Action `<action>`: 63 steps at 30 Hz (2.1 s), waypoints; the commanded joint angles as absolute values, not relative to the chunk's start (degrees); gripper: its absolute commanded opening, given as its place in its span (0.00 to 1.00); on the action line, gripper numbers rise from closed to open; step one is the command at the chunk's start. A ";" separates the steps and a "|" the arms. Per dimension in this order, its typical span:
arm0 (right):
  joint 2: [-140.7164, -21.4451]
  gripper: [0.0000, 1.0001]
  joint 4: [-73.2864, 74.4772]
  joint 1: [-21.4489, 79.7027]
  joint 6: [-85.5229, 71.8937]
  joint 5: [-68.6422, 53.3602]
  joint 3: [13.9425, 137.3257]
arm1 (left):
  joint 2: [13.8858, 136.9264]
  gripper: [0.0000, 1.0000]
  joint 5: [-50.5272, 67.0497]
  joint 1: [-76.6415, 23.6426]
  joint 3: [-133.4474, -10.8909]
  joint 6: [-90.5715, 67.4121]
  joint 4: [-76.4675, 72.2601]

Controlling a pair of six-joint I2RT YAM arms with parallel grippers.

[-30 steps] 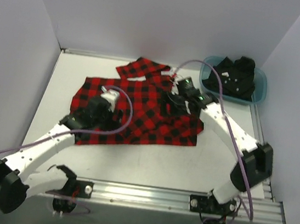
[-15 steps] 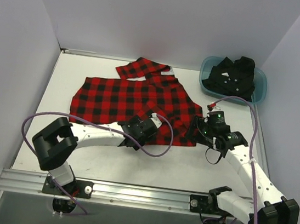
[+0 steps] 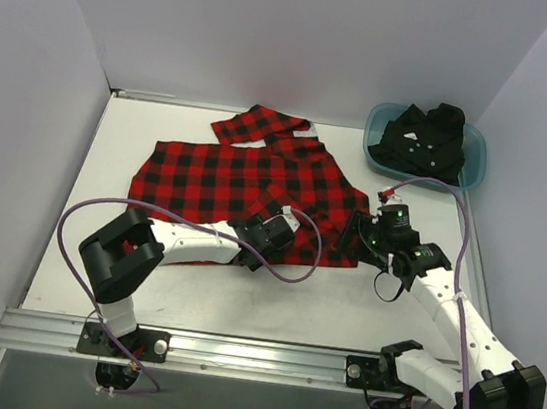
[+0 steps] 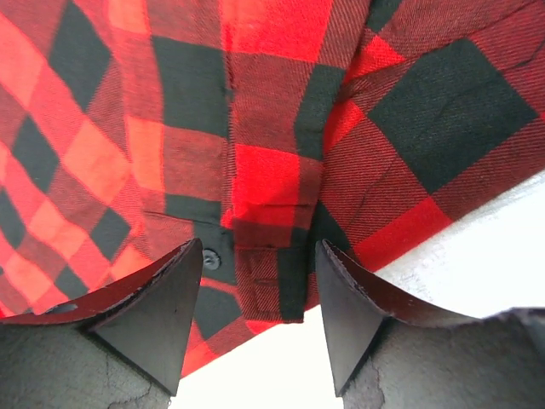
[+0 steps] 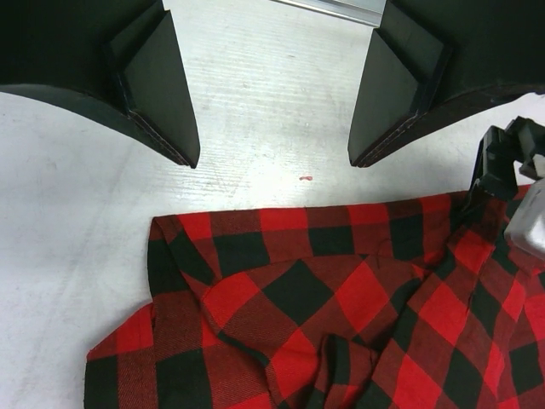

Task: Fold and stack the long sleeve shirts
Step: Fold the shirt

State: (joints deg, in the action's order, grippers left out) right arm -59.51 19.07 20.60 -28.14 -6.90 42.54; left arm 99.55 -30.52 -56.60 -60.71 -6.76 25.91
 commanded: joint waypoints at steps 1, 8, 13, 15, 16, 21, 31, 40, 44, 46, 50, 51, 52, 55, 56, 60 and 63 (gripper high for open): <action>-59.06 0.72 18.11 20.21 -28.74 -7.03 41.57 | 101.16 0.65 -29.44 -55.64 -62.05 -8.70 24.79; -59.24 0.72 17.49 19.86 -29.18 -7.38 40.43 | 103.36 0.57 -29.09 -54.93 -62.23 -10.19 24.52; -59.06 0.71 17.31 19.78 -29.27 -7.82 39.99 | 102.92 0.34 -29.62 -54.84 -62.31 -10.28 24.70; -58.97 0.71 17.05 19.60 -29.27 -7.91 39.81 | 102.13 0.19 -29.71 -54.58 -62.66 -9.85 24.70; -58.80 0.71 17.05 19.51 -29.18 -7.91 39.73 | 101.95 0.15 -29.79 -54.49 -62.84 -9.67 24.87; -58.62 0.71 16.96 19.51 -28.92 -8.00 39.46 | 99.59 0.00 -31.02 -53.00 -64.86 -8.35 26.45; -58.53 0.71 17.05 19.07 -28.74 -8.26 39.99 | 86.59 0.00 -36.11 -48.43 -67.16 -0.79 33.74; -61.61 0.70 14.77 19.16 -29.71 -10.54 40.34 | 72.87 0.00 -37.97 -42.10 -59.77 2.90 33.67; -63.45 0.69 14.06 19.25 -29.79 -11.86 40.78 | 70.49 0.00 -38.14 -41.75 -56.17 3.25 32.52; -64.68 0.69 13.97 19.34 -29.97 -12.30 41.22 | 70.05 0.00 -39.28 -41.40 -54.85 1.86 32.70; -66.00 0.68 12.75 20.04 -30.23 -12.48 41.75 | 68.38 0.00 -39.82 -40.69 -52.56 -1.84 33.22; -66.70 0.68 12.66 20.13 -30.32 -12.39 41.92 | 68.29 0.00 -38.94 -40.78 -52.38 -2.45 33.48; -66.97 0.68 12.57 20.21 -30.50 -12.57 42.27 | 68.12 0.00 -38.85 -40.87 -51.69 -3.85 33.75; -68.29 0.67 11.69 20.65 -31.02 -12.92 43.32 | 68.03 0.00 -38.67 -40.87 -50.46 -6.67 35.50; -68.64 0.67 11.60 20.83 -31.03 -12.83 43.77 | 68.46 0.00 -39.02 -40.87 -50.62 -6.94 35.86; -70.66 0.67 10.37 21.18 -31.73 -13.10 45.00 | 69.61 0.00 -40.60 -41.13 -51.33 -7.74 38.23; -71.36 0.67 9.76 21.71 -31.99 -13.62 45.26 | 70.48 0.00 -43.41 -41.22 -50.71 -5.72 37.71</action>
